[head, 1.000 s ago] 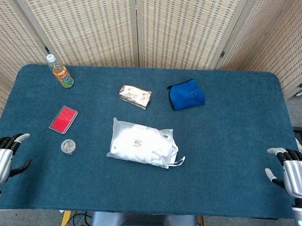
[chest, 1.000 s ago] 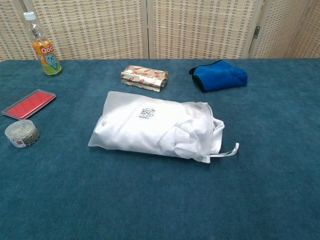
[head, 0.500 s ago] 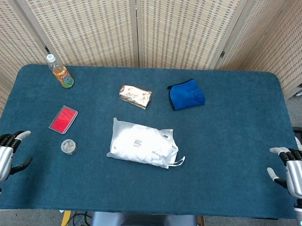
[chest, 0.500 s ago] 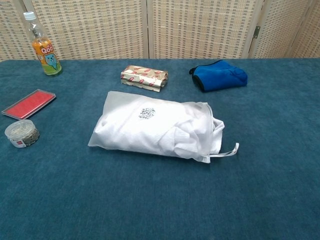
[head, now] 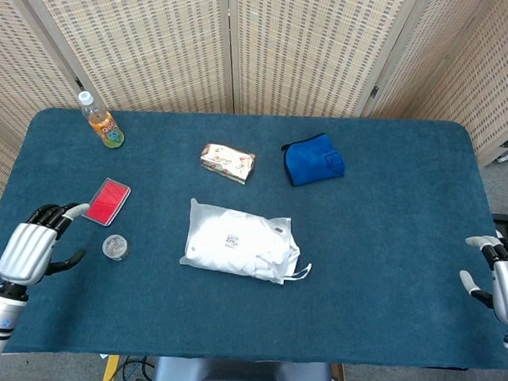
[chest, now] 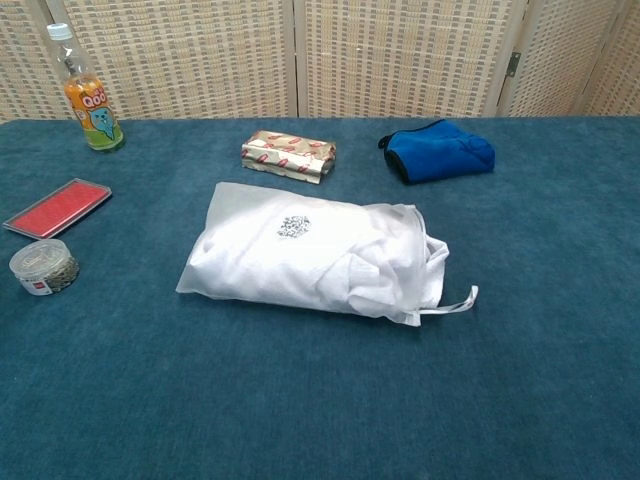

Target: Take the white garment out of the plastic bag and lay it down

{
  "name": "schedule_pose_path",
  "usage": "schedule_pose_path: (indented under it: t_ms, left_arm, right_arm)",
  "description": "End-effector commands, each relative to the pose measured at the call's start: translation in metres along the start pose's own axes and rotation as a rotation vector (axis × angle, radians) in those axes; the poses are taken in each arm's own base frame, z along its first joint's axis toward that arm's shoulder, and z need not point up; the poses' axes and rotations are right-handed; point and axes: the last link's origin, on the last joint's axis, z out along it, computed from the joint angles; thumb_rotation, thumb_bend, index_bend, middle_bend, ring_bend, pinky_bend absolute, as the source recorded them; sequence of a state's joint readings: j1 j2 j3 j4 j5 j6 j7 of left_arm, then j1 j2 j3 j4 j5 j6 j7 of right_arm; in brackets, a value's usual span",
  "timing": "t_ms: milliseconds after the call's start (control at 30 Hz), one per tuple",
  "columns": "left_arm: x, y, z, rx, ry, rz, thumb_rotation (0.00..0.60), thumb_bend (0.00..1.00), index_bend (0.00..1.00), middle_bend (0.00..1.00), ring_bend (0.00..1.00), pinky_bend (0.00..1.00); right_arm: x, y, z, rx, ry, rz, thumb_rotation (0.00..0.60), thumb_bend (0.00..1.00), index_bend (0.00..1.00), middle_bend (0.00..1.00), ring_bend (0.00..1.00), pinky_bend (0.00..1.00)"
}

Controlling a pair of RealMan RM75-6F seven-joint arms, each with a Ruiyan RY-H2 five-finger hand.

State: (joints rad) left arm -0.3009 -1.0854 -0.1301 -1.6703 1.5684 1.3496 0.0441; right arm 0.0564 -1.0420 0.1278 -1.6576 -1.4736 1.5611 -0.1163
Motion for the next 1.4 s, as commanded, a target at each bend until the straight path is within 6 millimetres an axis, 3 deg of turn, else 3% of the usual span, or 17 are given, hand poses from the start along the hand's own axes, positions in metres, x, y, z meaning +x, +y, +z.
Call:
schedule_pose_path:
  t_ms: [33,300,633,900,1400]
  left_arm:
    - [0.003,0.02,0.02,-0.098,-0.034,-0.003,0.6,0.28,0.13,0.22,0.24,0.19]
    - [0.004,0.062,0.057,-0.26,-0.145,0.042,0.6,0.27,0.01,0.12,0.17,0.17]
    - [-0.008,0.112,0.091,-0.382,-0.247,0.101,0.6,0.24,0.0,0.01,0.08,0.13]
    - [-0.029,0.147,0.109,-0.45,-0.314,0.147,0.6,0.23,0.0,0.0,0.07,0.12]
    - [-0.057,0.192,0.131,-0.483,-0.419,0.215,0.6,0.22,0.0,0.0,0.03,0.11]
  right_arm:
    - [0.002,0.0,0.001,-0.002,0.003,-0.003,0.6,0.19,0.36,0.37,0.31,0.3]
    - [0.004,-0.001,0.002,-0.006,-0.003,-0.005,0.6,0.19,0.35,0.37,0.31,0.3]
    - [0.004,0.001,0.001,-0.015,-0.009,-0.004,0.6,0.19,0.35,0.37,0.31,0.31]
    - [0.002,0.001,0.002,-0.016,-0.02,0.0,0.6,0.19,0.36,0.37,0.31,0.31]
    - [-0.002,0.006,0.002,-0.029,-0.035,0.005,0.6,0.19,0.35,0.37,0.31,0.31]
